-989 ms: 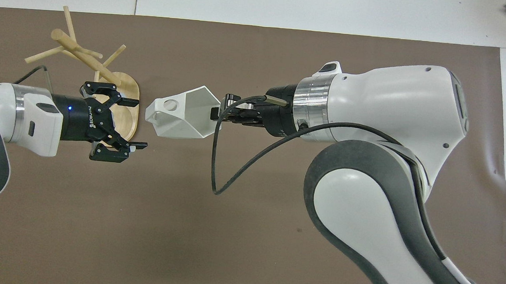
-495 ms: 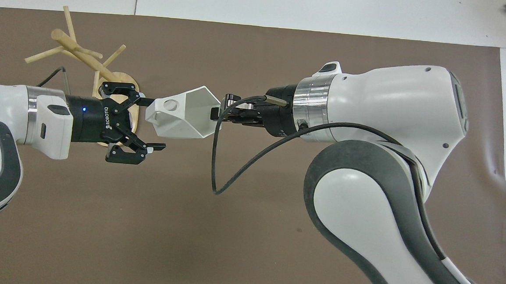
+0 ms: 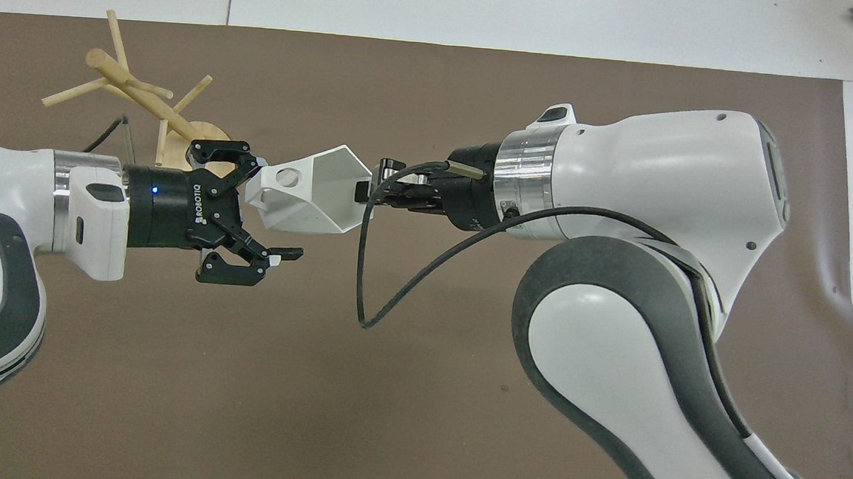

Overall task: Hang cup on rack
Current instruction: 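Move the left gripper to the mug while the right gripper holds it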

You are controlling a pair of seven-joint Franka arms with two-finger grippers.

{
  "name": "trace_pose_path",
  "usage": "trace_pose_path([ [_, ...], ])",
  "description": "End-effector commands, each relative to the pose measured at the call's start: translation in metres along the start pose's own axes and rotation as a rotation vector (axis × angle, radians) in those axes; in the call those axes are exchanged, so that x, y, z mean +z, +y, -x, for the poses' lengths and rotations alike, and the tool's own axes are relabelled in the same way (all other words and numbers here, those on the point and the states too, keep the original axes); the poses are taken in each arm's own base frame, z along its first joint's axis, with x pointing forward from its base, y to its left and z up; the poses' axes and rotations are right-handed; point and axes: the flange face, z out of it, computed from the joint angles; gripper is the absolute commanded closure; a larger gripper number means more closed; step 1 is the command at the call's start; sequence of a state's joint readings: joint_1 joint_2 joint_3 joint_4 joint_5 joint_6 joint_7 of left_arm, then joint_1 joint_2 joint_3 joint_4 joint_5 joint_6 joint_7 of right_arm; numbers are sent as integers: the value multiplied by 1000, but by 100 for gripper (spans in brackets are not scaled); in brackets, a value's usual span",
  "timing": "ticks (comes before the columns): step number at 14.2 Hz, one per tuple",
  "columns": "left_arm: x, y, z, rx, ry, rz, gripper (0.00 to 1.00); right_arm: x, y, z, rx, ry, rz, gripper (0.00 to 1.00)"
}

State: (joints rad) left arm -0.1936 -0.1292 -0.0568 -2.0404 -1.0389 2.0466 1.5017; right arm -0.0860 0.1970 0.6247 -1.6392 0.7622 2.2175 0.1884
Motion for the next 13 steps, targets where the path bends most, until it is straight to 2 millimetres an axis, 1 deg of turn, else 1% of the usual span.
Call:
trace_pose_path([
  [1, -7, 7, -8, 18, 35, -1, 0, 0, 0, 1, 18, 16, -6, 100],
  [3, -8, 9, -11, 27, 40, -2, 0, 0, -1, 2, 16, 16, -6, 100],
  [4, -8, 9, -12, 67, 39, -8, 48, 0, -1, 2, 16, 16, -6, 100],
  [5, -8, 13, -16, 67, 48, -6, 99, 0, -1, 2, 18, 15, -6, 100],
  [10, -9, 15, -18, 44, 52, -11, 100, -1, 0, 1, 19, 16, -6, 100],
  [13, -10, 13, -16, 40, 50, -22, 100, -1, 0, 1, -2, 17, 7, 100],
])
